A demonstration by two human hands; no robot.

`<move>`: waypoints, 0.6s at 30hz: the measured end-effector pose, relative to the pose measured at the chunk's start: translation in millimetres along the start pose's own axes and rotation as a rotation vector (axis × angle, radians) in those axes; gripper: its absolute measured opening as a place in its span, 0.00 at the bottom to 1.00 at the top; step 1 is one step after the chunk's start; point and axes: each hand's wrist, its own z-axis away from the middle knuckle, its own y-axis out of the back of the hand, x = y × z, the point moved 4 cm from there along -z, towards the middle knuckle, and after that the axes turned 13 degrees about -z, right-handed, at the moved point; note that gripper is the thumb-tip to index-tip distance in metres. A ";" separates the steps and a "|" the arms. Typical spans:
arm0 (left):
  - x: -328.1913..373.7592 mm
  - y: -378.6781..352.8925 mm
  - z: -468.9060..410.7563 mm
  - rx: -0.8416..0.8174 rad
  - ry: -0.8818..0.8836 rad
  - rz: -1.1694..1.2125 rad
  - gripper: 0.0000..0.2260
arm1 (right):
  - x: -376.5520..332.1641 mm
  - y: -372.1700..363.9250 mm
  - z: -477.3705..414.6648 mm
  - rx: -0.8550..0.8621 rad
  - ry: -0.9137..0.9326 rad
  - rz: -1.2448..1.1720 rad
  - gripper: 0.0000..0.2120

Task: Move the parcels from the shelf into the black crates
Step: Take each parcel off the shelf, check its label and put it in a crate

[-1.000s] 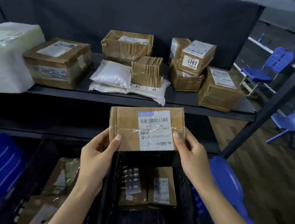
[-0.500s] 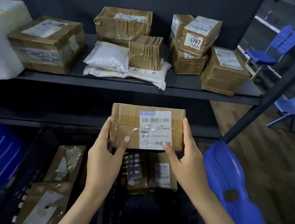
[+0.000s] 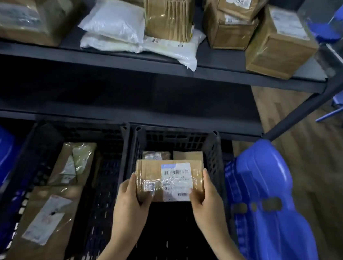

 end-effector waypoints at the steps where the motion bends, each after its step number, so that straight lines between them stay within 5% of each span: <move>1: -7.2 -11.1 1.4 -0.039 0.028 -0.031 0.31 | 13.5 -6.7 3.0 -0.020 -0.036 0.012 0.33; 12: -63.3 -123.2 12.0 -0.385 0.180 -0.252 0.38 | 135.4 -63.9 19.3 -0.110 -0.349 0.143 0.32; 18: -86.7 -170.4 15.3 -0.546 0.264 -0.325 0.19 | 178.4 -82.3 22.4 -0.117 -0.402 0.182 0.32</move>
